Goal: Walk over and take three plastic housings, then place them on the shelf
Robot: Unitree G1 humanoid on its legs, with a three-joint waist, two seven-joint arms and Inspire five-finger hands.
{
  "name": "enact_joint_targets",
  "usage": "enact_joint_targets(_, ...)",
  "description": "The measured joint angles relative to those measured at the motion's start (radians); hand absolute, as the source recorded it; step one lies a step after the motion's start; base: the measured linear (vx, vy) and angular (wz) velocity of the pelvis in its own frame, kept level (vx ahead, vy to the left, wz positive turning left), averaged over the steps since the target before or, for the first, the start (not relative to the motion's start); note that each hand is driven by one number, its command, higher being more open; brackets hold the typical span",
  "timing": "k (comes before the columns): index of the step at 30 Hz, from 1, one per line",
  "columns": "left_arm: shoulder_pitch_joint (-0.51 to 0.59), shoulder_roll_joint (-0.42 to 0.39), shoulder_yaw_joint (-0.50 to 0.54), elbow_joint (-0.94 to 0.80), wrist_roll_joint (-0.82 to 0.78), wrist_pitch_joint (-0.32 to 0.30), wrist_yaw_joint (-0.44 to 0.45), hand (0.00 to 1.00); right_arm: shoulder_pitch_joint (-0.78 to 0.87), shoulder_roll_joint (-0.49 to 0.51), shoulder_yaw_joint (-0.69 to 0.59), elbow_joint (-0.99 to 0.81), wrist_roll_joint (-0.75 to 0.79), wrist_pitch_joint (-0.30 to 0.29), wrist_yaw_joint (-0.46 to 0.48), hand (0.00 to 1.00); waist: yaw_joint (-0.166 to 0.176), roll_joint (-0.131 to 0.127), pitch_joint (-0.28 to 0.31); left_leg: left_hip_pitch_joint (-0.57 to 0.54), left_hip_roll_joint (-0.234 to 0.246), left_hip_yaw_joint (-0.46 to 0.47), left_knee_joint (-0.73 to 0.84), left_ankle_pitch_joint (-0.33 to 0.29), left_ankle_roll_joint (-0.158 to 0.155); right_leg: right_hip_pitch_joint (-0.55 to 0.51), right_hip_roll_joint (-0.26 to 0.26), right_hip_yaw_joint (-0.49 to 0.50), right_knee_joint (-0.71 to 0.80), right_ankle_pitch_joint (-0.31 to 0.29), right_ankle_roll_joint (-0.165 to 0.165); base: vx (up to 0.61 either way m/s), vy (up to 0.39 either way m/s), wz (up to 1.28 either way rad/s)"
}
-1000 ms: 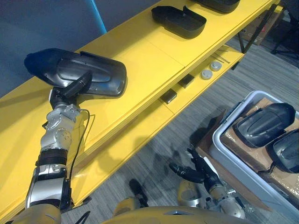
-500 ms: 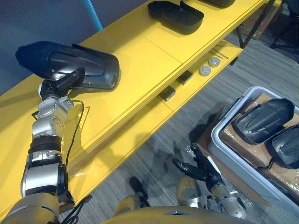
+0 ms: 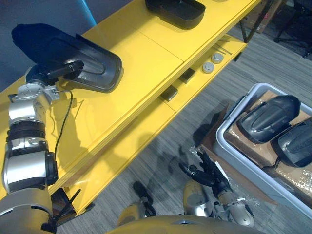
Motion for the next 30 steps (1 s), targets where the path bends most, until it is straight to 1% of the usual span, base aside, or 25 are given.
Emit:
enact_joint_targets(3,0.0,0.023,-0.008,0.023,0.034,0.004,-0.076,1.0,0.0,0.0,0.001,0.0,0.0,0.0,0.001,1.0,-0.006,0.002,0.001,0.0,0.009,0.001,0.005,-0.001,-0.002,0.002,0.009,0.001,0.001,0.003,0.003,0.04,-0.019,-0.03)
enact_joint_targets(5,-0.002,0.04,-0.027,0.037,0.069,0.004,-0.147,1.0,-0.001,0.0,-0.001,-0.001,0.0,0.002,0.001,1.0,-0.006,0.004,0.001,0.004,0.017,0.001,0.02,-0.008,-0.009,0.004,0.013,0.0,0.0,0.001,0.0,0.0,0.0,0.0)
enact_joint_targets(7,-0.001,0.047,-0.04,0.048,0.08,0.003,-0.174,1.0,-0.002,0.0,-0.001,-0.001,0.0,0.003,0.002,1.0,-0.006,0.006,0.002,0.011,0.022,0.002,0.027,-0.014,-0.013,0.012,0.016,0.0,-0.001,-0.001,-0.003,0.0,-0.012,-0.05)
enact_joint_targets(9,-0.001,0.049,-0.063,0.059,0.08,0.003,-0.18,1.0,-0.002,-0.001,-0.001,-0.001,0.001,0.01,0.003,1.0,-0.007,0.011,0.002,0.017,0.026,0.002,0.036,-0.021,-0.016,0.022,0.018,-0.001,-0.001,-0.003,-0.006,0.0,-0.005,-0.02)
enact_joint_targets(11,-0.001,0.049,-0.066,0.065,0.087,0.003,-0.194,1.0,-0.006,-0.002,-0.004,-0.001,0.002,0.014,0.005,1.0,-0.01,0.023,0.007,0.017,0.026,0.001,0.037,-0.022,-0.016,0.022,0.018,-0.001,-0.002,-0.005,-0.009,0.0,0.0,0.0)
enact_joint_targets(13,-0.001,0.048,-0.067,0.066,0.104,0.004,-0.196,1.0,-0.006,-0.005,-0.003,-0.001,0.002,0.019,0.01,1.0,-0.012,0.028,0.006,0.018,0.026,0.001,0.037,-0.022,-0.016,0.022,0.018,-0.001,-0.002,-0.005,-0.009,0.0,0.0,0.0)
enact_joint_targets(17,-0.032,0.055,-0.103,0.065,0.111,0.008,-0.186,1.0,-0.004,-0.014,-0.004,-0.001,0.012,0.019,0.01,1.0,-0.014,0.03,0.005,0.017,0.026,0.0,0.038,-0.022,-0.016,0.023,0.018,-0.002,-0.002,-0.005,-0.009,0.0,0.0,0.0)
enact_joint_targets(20,-0.042,0.057,-0.105,0.063,0.14,0.023,-0.181,1.0,-0.004,-0.022,-0.004,0.0,0.012,0.019,0.009,1.0,-0.02,0.032,0.004,0.017,0.026,0.0,0.038,-0.022,-0.016,0.022,0.018,-0.002,-0.002,-0.005,-0.008,0.0,0.0,0.0)
enact_joint_targets(22,-0.044,0.058,-0.105,0.063,0.166,0.022,-0.17,1.0,-0.004,-0.022,-0.004,0.0,0.012,0.019,0.009,1.0,-0.025,0.034,0.003,0.017,0.026,0.0,0.038,-0.022,-0.016,0.023,0.018,-0.002,-0.002,-0.004,-0.007,0.0,0.0,0.0)
enact_joint_targets(25,-0.037,0.071,-0.167,0.062,0.303,0.016,-0.096,1.0,-0.002,-0.022,-0.002,0.001,0.012,0.017,0.009,1.0,-0.041,0.036,0.004,0.016,0.027,0.001,0.04,-0.022,-0.016,0.022,0.018,-0.002,-0.002,-0.002,-0.004,0.0,0.001,-0.02)
enact_joint_targets(26,-0.025,0.072,-0.23,0.065,0.398,0.015,-0.059,1.0,0.0,-0.022,-0.002,0.002,0.013,0.016,0.009,1.0,-0.044,0.039,0.005,0.016,0.027,0.004,0.042,-0.023,-0.016,0.02,0.018,0.0,-0.002,-0.002,-0.004,0.01,0.005,-0.07)
enact_joint_targets(27,-0.001,0.072,-0.249,0.065,0.441,0.012,-0.024,1.0,0.005,-0.022,-0.001,0.002,0.022,0.014,0.009,1.0,-0.047,0.041,0.007,0.012,0.028,0.006,0.045,-0.025,-0.017,0.018,0.019,0.003,-0.001,-0.002,-0.003,0.02,0.003,-0.07)
enact_joint_targets(30,0.004,0.076,-0.235,0.062,0.499,-0.009,0.019,1.0,0.023,-0.022,-0.001,0.013,0.033,0.008,0.007,1.0,-0.04,0.046,0.01,0.01,0.031,0.004,0.056,-0.032,-0.017,0.017,0.021,0.004,0.0,-0.001,-0.003,0.0,0.0,0.0)
